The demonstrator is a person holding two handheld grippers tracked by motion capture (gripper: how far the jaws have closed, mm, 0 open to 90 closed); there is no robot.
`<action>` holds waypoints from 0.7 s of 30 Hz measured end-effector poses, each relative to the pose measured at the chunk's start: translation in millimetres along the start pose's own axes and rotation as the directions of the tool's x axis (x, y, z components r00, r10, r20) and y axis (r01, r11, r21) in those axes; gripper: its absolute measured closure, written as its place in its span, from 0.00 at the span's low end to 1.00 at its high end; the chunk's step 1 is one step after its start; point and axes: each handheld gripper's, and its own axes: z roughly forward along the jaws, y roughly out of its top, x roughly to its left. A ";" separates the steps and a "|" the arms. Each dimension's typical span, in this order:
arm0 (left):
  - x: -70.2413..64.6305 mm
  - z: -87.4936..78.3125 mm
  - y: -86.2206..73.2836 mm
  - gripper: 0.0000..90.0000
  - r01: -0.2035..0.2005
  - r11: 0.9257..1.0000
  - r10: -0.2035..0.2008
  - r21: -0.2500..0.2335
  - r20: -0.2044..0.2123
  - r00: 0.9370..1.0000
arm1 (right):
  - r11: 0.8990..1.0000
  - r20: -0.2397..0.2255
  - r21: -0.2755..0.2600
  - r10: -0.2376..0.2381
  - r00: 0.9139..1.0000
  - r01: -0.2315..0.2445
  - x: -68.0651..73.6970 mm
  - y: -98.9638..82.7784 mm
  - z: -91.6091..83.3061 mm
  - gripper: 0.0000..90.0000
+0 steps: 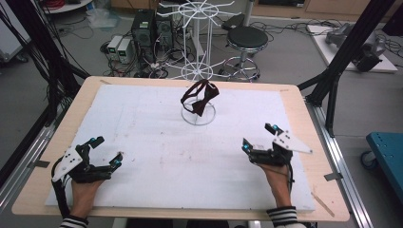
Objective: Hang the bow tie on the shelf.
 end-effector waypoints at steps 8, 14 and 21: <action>0.5 0.1 0.0 0.04 0.009 1.000 -0.009 0.000 0.002 1.000 | 0.994 0.080 -0.109 0.040 0.996 -0.031 1.7 -36.1 -36.5 0.01; 0.4 0.1 0.0 0.04 0.008 1.000 -0.008 0.001 0.002 1.000 | 0.984 0.085 -0.172 0.057 0.995 -0.042 2.1 -49.2 -43.0 0.01; 0.4 -0.3 -0.1 0.04 0.003 1.000 -0.003 -0.001 0.001 1.000 | 0.990 0.081 -0.143 0.019 0.996 -0.007 4.3 -49.1 -39.4 0.01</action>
